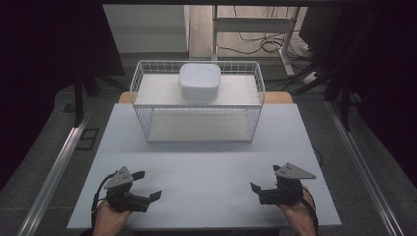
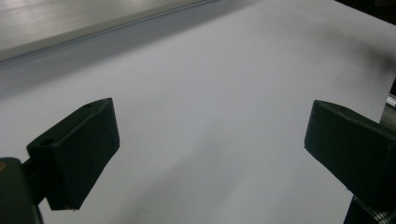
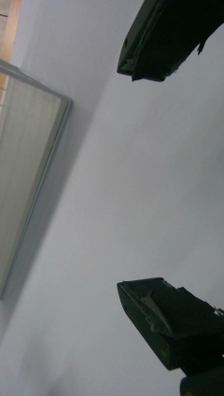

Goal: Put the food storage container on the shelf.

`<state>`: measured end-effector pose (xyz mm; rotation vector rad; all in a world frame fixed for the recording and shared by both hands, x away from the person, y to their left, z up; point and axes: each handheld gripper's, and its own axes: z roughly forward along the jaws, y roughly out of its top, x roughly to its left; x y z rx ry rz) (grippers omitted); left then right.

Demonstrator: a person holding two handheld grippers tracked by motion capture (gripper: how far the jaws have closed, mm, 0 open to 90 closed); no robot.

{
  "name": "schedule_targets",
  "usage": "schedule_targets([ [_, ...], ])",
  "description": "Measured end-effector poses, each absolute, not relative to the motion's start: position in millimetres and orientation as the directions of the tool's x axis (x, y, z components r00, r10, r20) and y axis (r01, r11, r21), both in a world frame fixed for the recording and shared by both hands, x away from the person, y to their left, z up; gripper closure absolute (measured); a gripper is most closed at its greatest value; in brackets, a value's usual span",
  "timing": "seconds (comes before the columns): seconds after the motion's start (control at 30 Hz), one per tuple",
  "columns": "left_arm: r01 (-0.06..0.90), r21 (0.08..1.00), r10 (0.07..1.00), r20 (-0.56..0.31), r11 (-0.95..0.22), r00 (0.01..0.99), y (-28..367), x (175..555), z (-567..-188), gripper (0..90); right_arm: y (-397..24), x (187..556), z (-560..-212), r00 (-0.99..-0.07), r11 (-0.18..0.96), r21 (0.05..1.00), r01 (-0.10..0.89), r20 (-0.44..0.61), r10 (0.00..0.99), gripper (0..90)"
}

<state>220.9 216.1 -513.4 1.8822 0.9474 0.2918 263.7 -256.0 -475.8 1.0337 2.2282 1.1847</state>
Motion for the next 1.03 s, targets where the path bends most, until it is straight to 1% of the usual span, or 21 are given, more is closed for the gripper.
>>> schedule_targets([
  [0.33,0.520,0.831,0.748,-0.215,-0.198,0.628,228.3,212.8,-526.2,2.8,-266.4,257.7,-488.1,-0.617,0.379,0.806,0.454,-0.023,0.787,0.0],
  [0.6,0.544,0.803,0.747,-0.202,-0.244,0.633,222.2,214.2,-534.5,2.5,-270.0,253.0,-500.3,-0.611,0.393,0.775,0.495,-0.012,0.791,0.0],
  [0.83,0.590,0.776,0.748,-0.250,-0.225,0.615,225.6,218.0,-541.0,2.1,-270.0,249.3,-511.6,-0.624,0.424,0.712,0.559,0.024,0.781,0.0],
  [1.03,0.598,0.769,0.744,-0.261,-0.226,0.616,224.9,219.4,-542.2,1.8,-269.0,249.6,-514.6,-0.628,0.441,0.692,0.572,0.023,0.778,0.0],
])
